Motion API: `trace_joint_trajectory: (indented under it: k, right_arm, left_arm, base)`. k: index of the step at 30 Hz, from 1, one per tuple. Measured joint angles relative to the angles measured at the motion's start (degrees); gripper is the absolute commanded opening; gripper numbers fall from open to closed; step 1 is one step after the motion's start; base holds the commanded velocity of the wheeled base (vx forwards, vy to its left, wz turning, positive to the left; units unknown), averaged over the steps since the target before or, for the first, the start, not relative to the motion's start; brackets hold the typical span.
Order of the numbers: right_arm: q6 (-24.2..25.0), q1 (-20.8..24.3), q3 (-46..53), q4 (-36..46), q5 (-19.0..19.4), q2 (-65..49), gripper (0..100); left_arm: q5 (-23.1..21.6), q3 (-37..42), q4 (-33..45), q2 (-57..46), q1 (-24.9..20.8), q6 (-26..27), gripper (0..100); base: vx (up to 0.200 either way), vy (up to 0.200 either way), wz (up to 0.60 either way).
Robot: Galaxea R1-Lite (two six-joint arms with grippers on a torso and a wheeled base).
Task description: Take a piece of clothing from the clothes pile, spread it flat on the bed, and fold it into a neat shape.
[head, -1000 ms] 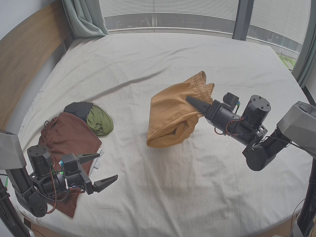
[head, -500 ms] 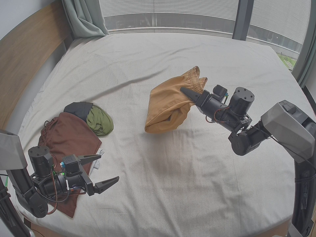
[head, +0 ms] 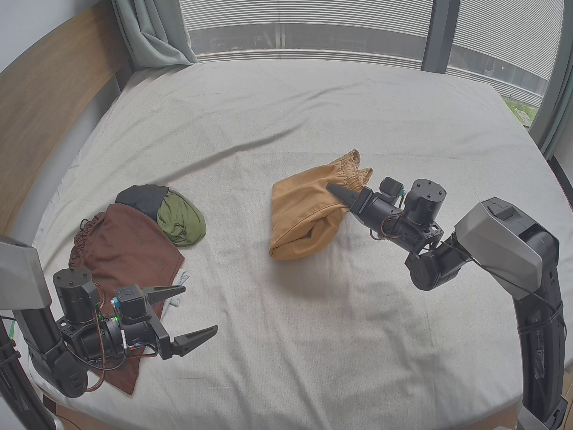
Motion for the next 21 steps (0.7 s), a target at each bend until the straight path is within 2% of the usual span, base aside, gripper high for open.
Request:
trace_joint_trajectory:
  k: [7,21]
  right_arm:
    - [-0.02,0.0,-3.29,2.84,-0.02,0.05,0]
    - [-0.11,0.2,-17.73,10.34,-0.05,0.89,0]
  left_arm:
    - [0.04,0.1,-0.02,0.06,0.0,0.0,100]
    - [0.09,0.32,0.0,0.3,-0.26,-0.02,100]
  base:
    - [0.0,0.0,0.0]
    - [0.0,0.0,0.0]
